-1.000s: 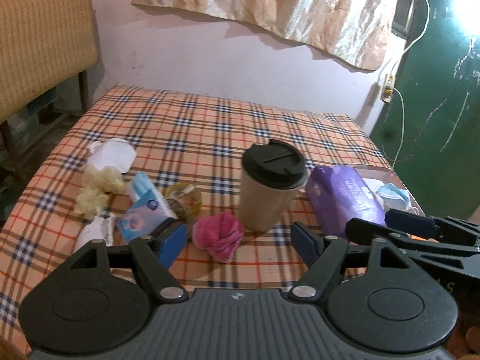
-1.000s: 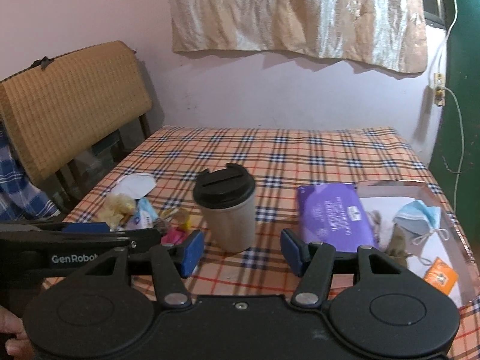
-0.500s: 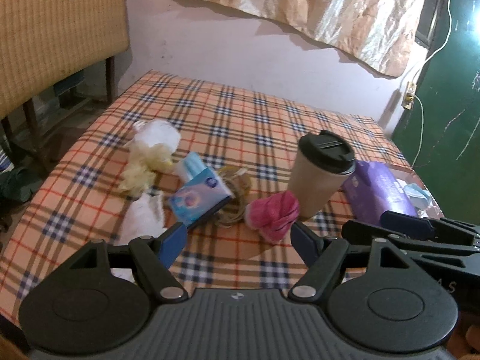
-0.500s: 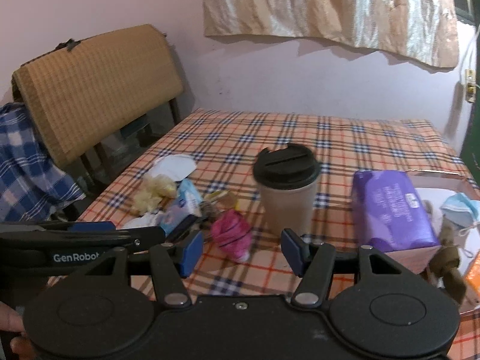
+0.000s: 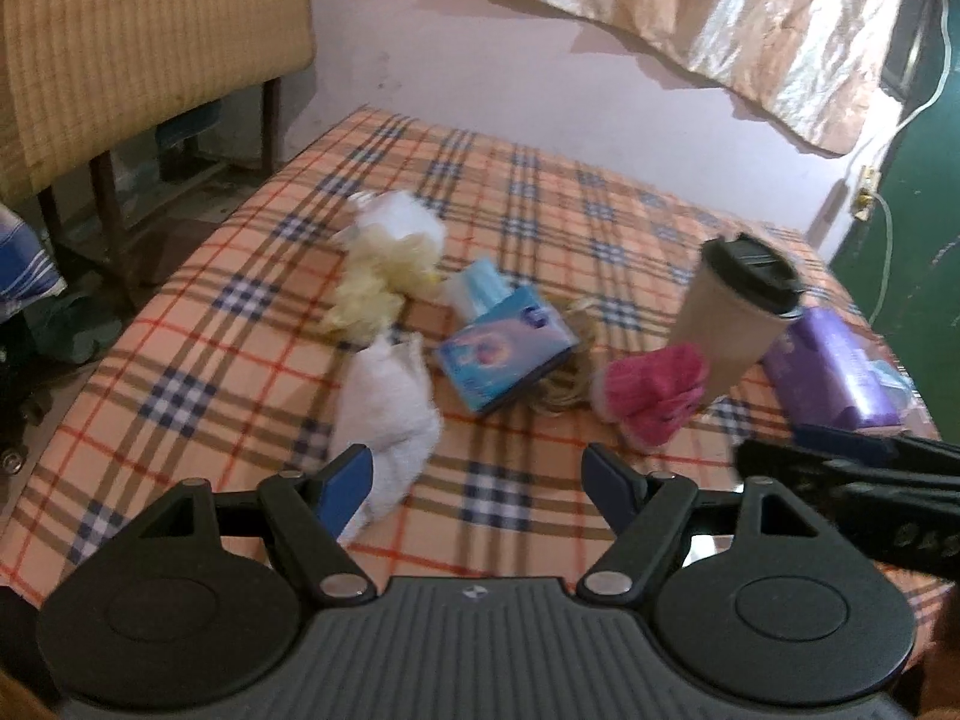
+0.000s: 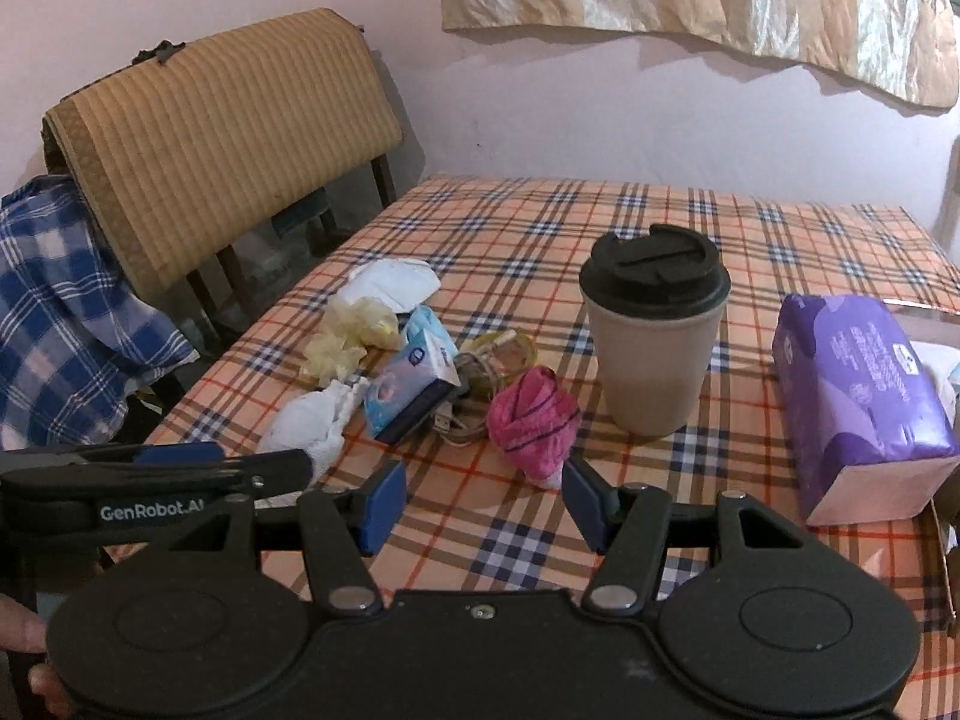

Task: Organize soft objects
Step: 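Move both tools back toward the pile of soft items, then grasp the pink cloth with the right tool while the left tool grasps the white towel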

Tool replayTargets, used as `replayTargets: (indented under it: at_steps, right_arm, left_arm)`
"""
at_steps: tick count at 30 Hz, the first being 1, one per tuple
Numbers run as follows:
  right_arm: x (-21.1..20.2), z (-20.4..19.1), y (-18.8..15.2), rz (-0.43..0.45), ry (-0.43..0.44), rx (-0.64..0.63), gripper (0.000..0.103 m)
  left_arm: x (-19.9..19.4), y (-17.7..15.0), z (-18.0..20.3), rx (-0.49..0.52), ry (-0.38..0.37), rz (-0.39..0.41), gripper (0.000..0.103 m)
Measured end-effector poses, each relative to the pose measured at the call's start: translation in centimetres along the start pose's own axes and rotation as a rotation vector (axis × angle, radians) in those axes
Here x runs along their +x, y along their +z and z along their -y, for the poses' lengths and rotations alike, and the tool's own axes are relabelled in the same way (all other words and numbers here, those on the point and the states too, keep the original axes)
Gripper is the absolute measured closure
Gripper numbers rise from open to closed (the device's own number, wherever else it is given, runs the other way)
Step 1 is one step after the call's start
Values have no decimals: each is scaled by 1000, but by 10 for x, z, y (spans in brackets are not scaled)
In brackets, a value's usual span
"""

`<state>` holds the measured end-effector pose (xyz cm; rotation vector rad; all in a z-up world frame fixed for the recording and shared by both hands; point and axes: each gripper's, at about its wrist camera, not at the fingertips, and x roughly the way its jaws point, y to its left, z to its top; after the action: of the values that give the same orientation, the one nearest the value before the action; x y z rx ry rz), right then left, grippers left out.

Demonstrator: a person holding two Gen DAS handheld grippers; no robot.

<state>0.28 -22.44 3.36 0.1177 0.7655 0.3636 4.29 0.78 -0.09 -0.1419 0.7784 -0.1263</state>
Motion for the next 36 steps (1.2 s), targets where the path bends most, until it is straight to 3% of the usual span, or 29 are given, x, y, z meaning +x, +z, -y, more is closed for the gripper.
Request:
replayTargets:
  at_steps: [11, 16, 18, 20, 21, 31, 32, 33, 34, 36]
  right_arm:
    - [21, 8, -3, -32, -8, 29, 33]
    - [35, 11, -1, -44, -10, 32, 33]
    - [43, 11, 1, -49, -7, 31, 33]
    - [51, 12, 4, -52, -9, 36, 33]
    - [56, 12, 6, -53, -6, 39, 33]
    - [103, 18, 15, -65, -39, 34, 33]
    - [106, 17, 16, -64, -39, 26, 36]
    - [109, 17, 17, -64, -39, 19, 51]
    - [110, 17, 18, -63, -44, 14, 79]
    - [107, 16, 19, -63, -64, -2, 83]
  left_arm:
    - [39, 3, -29, 22, 114, -2, 9]
    - [61, 6, -29, 46, 132, -15, 10]
    - [69, 6, -27, 45, 128, -27, 21]
    - [73, 6, -27, 34, 87, -28, 49]
    - [72, 6, -25, 43, 86, -22, 53]
    - [52, 10, -25, -8, 49, 6, 57]
    - [54, 13, -23, -6, 47, 10, 57]
    - [51, 14, -21, -5, 44, 18, 57]
    - [47, 16, -20, -4, 41, 25, 57]
    - [43, 18, -16, -4, 37, 39, 57]
